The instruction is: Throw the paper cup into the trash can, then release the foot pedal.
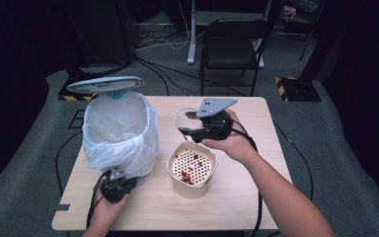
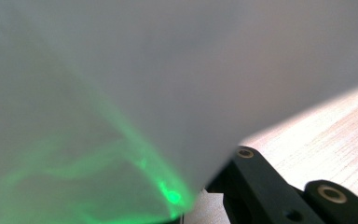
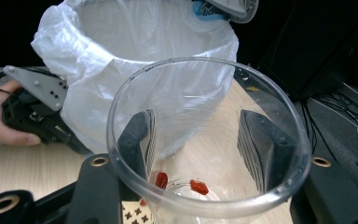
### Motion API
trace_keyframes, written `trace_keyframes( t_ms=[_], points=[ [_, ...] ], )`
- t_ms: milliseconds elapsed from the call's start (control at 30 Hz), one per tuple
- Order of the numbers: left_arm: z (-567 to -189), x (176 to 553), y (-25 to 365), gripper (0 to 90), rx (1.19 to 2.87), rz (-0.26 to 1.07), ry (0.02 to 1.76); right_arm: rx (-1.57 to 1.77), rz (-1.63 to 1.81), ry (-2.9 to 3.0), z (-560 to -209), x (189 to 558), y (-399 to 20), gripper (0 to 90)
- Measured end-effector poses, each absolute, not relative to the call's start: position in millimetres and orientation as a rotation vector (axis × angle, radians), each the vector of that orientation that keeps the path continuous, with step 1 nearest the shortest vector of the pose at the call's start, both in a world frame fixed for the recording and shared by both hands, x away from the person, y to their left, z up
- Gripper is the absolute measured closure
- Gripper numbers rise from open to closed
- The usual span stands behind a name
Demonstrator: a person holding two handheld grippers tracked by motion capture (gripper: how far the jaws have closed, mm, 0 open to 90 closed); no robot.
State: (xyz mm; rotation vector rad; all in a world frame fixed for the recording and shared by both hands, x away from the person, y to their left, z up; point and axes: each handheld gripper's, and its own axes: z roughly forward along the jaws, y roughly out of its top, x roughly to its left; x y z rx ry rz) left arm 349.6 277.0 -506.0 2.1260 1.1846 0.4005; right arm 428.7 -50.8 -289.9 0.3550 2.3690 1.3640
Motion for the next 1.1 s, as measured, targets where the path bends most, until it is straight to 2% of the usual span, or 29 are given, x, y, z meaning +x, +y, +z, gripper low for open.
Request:
trace_keyframes(
  t_ms=[33,67,100,167,200,300,567,800,1033,1100],
  points=[
    [-505.9,349.7,277.3,88.3,2.127,0.4,1.184,0.355,1.365,2.367,-289.4,429.2,-49.6,46.1],
    [-509.3,348.4,271.3,88.3,2.017,0.386,1.228,0.361,1.374,2.37,-288.9,429.7,-48.3,46.1],
    [-506.4,349.4,277.4,88.3,2.12,0.4,1.186,0.371,1.378,2.373,-288.6,430.4,-47.1,46.1],
    [-506.2,349.3,277.1,88.3,2.123,0.403,1.186,0.379,1.392,2.381,-288.1,431.5,-45.2,46.1],
    [-509.4,347.9,270.0,88.3,2.009,0.39,1.233,0.385,1.396,2.382,-287.9,431.8,-44.4,46.1],
    [-506.9,349.2,276.1,88.3,2.109,0.407,1.2,0.421,1.439,2.394,-285.5,433.3,-41.4,46.1],
    [-508.0,348.6,273.6,88.3,2.072,0.407,1.216,0.429,1.468,2.389,-272.4,437.4,-30.9,46.2],
    [-506.6,349.0,276.1,88.3,2.115,0.41,1.2,0.416,1.498,2.384,-257.2,441.5,-3.3,46.1],
    [-508.7,348.4,272.3,88.3,2.045,0.417,1.229,0.403,1.551,2.391,-248.9,443.2,22.7,45.8],
    [-506.4,349.6,277.6,88.3,2.13,0.421,1.19,0.4,1.559,2.396,-248.2,443.4,29.3,45.8]
  ],
)
